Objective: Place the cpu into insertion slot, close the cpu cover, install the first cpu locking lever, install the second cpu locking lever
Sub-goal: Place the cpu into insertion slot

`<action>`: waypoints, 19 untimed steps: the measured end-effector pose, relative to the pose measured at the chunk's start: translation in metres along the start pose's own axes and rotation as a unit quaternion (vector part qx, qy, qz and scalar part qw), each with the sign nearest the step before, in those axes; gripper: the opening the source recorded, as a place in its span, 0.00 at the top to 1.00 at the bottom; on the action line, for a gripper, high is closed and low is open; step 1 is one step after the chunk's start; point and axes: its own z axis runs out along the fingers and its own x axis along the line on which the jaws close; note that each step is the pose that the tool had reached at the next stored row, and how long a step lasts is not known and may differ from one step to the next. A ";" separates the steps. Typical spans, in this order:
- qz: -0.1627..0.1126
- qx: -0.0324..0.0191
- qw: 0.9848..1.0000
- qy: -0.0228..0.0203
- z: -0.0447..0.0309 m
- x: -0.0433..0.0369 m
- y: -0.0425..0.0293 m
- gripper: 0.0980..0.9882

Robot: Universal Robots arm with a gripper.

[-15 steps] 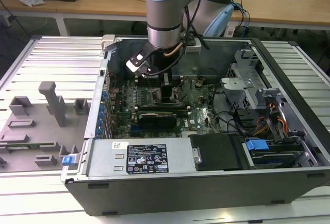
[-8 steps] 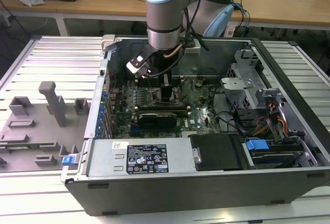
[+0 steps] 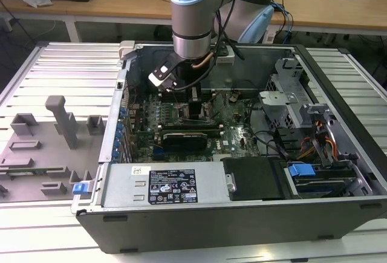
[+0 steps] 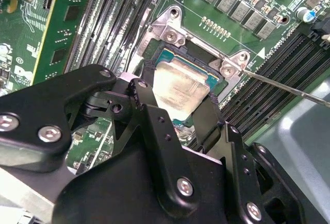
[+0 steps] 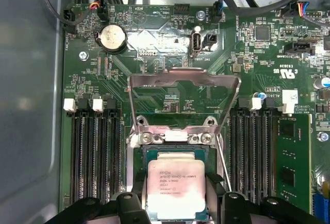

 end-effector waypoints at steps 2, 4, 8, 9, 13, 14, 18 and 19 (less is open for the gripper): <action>0.000 0.000 1.000 0.000 0.0002 0.0001 0.0000 0.50; 0.000 0.000 1.000 0.000 0.0003 0.0001 0.0000 0.50; 0.000 0.000 1.000 0.000 0.0005 0.0002 0.0000 0.42; 0.000 0.000 1.000 0.000 0.0005 0.0002 0.0000 0.42; 0.000 0.000 1.000 0.000 -0.0035 0.0001 0.0003 0.42; 0.000 0.000 1.000 0.000 -0.0035 0.0002 0.0003 0.42; 0.000 0.000 1.000 0.000 -0.0041 0.0001 0.0003 0.42; 0.000 0.000 1.000 0.000 -0.0042 0.0001 0.0004 0.42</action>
